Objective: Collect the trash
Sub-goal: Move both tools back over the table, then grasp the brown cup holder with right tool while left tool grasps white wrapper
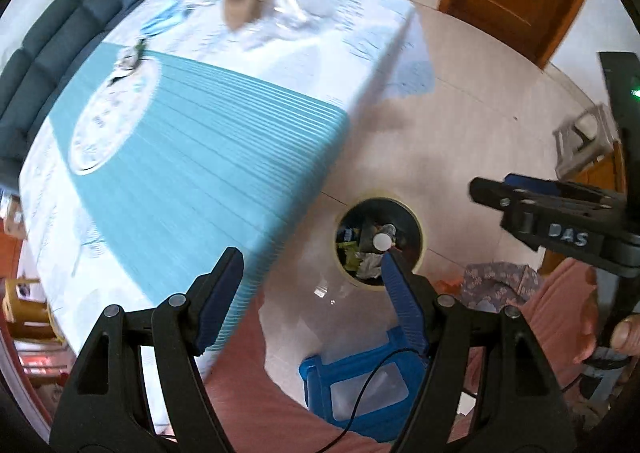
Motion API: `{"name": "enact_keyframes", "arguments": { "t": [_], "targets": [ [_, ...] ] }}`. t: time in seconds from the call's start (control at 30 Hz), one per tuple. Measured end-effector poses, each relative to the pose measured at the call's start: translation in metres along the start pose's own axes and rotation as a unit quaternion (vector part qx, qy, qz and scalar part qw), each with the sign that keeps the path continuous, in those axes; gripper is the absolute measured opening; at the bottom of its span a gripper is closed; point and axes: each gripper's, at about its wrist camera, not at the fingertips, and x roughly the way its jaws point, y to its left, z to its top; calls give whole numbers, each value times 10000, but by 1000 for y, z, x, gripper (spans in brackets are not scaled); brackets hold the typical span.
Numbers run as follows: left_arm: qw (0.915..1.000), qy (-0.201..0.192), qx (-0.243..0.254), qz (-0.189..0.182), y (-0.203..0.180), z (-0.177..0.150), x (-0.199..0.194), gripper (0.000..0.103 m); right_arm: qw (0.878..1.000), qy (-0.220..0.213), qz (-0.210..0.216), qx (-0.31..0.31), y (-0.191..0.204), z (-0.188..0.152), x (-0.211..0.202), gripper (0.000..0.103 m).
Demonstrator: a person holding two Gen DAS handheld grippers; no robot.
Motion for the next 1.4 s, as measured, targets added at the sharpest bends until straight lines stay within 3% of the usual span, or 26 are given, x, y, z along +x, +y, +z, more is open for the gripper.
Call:
{"name": "enact_keyframes", "arguments": {
  "t": [0.17,0.43,0.63,0.97,1.07,1.13,1.27,1.33,1.4],
  "targets": [
    [9990,-82,-252,368,43,6,-21,69,9988,-167,63,-449,32,34,-21,55],
    [9940,181,-1003,395,125,31,-14,69,9942,-363,114,-1003,82,105,-24,55],
    [9887,27,-1416,481,189,67,-13,69,9918,-396,89,-1209,118,171,2,55],
    [9839,-56,-1772,200,279,151,20,69,9929,-282,-25,-1159,153,285,66,55],
    [9848,-94,-1728,154,291,173,34,87,9926,-189,-152,-1190,159,306,90,55],
    [9842,-115,-1763,87,298,186,45,87,9923,-76,-234,-1211,162,314,105,54],
    [9795,-82,-2013,-84,319,212,72,89,9906,56,-374,-1312,170,321,128,25],
    [9766,-32,-2143,-185,329,223,87,100,9891,-34,-451,-1404,177,321,134,24],
    [9725,29,-2313,-271,339,232,101,101,9889,-91,-426,-1421,181,323,138,15]
  ]
}}
